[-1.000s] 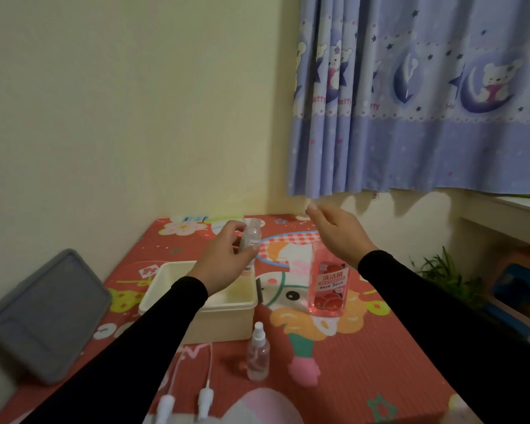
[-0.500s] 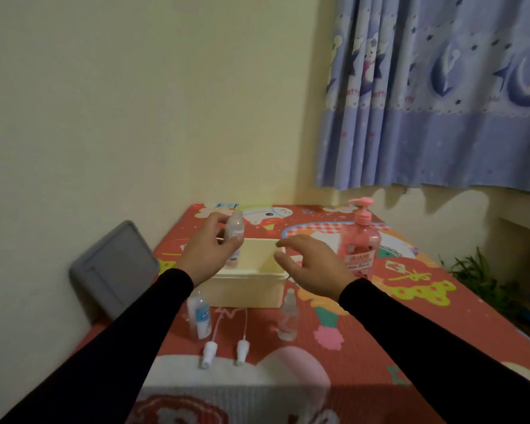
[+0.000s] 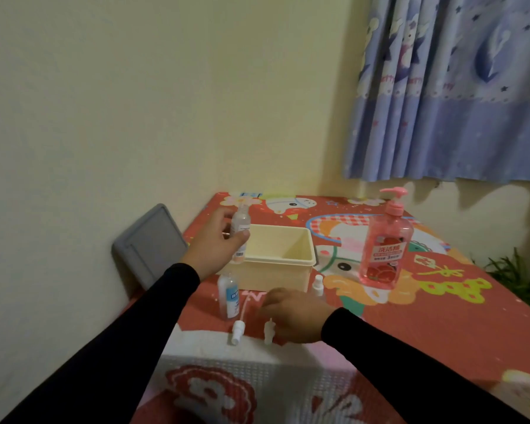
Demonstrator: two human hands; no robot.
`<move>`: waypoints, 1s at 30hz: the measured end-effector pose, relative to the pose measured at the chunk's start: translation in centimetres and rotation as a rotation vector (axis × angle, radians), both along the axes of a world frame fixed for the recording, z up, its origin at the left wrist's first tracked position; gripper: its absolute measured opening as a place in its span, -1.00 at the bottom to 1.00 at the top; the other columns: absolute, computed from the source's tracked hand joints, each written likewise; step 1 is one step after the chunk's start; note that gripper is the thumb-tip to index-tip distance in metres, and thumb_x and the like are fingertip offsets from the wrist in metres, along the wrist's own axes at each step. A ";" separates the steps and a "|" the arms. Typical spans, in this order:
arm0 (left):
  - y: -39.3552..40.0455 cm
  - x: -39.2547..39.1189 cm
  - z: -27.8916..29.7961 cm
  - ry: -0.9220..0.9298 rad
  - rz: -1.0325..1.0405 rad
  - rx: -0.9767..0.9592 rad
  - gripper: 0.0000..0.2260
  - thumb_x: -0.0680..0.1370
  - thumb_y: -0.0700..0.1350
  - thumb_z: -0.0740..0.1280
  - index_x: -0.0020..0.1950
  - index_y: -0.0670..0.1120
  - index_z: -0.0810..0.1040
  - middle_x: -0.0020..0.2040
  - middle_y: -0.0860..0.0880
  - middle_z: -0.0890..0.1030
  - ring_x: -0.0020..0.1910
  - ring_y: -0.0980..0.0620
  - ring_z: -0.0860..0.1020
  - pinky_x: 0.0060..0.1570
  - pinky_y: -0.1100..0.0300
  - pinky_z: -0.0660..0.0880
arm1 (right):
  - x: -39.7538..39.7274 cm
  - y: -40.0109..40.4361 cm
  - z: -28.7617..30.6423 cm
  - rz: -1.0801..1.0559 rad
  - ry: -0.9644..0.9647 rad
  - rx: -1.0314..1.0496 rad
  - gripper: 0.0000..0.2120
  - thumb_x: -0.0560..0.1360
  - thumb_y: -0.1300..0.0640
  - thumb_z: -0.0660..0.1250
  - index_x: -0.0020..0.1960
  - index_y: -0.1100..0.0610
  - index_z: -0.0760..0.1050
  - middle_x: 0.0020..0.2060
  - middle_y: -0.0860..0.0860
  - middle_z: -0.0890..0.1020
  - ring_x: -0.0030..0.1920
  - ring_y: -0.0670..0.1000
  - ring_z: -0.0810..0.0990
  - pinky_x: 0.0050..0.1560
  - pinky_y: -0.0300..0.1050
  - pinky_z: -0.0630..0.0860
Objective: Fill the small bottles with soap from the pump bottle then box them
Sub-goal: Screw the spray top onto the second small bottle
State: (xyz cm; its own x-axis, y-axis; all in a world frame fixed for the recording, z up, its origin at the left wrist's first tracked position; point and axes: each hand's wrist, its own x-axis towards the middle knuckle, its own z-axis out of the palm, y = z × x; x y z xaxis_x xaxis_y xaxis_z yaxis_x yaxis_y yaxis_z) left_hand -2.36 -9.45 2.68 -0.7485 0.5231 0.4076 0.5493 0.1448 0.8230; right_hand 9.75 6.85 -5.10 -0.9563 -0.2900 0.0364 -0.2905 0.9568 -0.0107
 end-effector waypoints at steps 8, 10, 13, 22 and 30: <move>-0.5 -0.5 -0.9 -0.024 0.018 -0.019 -0.77 0.52 -0.06 0.38 0.04 0.20 0.39 0.07 0.03 0.63 0.02 0.04 0.61 0.10 -0.07 0.55 | -0.9 0.0 -1.4 0.167 -0.039 0.093 -0.64 0.37 0.25 0.29 0.13 0.10 0.64 0.08 0.07 0.66 0.21 0.15 0.49 0.18 0.04 0.48; -0.3 -0.6 -1.1 -0.035 0.017 -0.029 -0.75 0.52 -0.05 0.38 0.09 0.16 0.38 0.09 0.03 0.62 0.03 0.04 0.61 0.09 -0.04 0.56 | -0.9 0.0 -1.3 0.194 -0.028 0.076 -0.69 0.42 0.23 0.30 0.13 0.12 0.64 0.07 0.08 0.66 0.19 0.15 0.50 0.14 0.04 0.49; 0.0 -0.8 -1.4 -0.061 0.002 -0.043 -0.73 0.51 -0.02 0.39 0.12 0.16 0.38 0.09 0.03 0.63 0.04 0.03 0.62 0.08 -0.06 0.57 | -0.6 0.0 -0.5 0.208 0.016 0.011 -0.74 0.50 0.15 0.30 0.16 0.12 0.61 0.08 0.08 0.65 0.18 0.14 0.52 0.16 0.04 0.48; 1.0 -0.9 -1.9 -0.083 -0.026 -0.039 -0.75 0.47 0.04 0.39 0.08 0.21 0.40 0.04 0.01 0.65 0.01 0.00 0.63 0.04 -0.12 0.58 | 0.4 2.1 5.5 -0.098 0.291 -0.465 -0.71 0.55 -0.06 0.30 0.24 -0.03 0.54 0.17 -0.14 0.62 0.14 -0.16 0.56 0.18 -0.22 0.48; 2.2 0.0 -2.0 -0.078 -0.073 -0.057 -0.74 0.53 -0.02 0.37 0.16 0.11 0.38 0.04 0.02 0.64 -0.02 0.04 0.63 -0.04 0.07 0.56 | 0.3 5.2 10.5 -0.215 0.588 -1.205 -0.84 0.53 0.16 0.36 0.11 0.07 0.56 -0.10 -0.09 0.69 -0.11 -0.20 0.65 -0.05 -0.34 0.52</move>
State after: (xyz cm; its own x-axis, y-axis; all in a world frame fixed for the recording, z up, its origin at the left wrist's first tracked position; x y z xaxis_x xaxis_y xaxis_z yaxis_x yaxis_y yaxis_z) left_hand -2.33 -7.20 0.68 -0.7358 0.5981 0.3177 0.4946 0.1541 0.8553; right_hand 10.06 12.07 5.43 -0.7334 0.3631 0.5747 -0.3896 0.4682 -0.7931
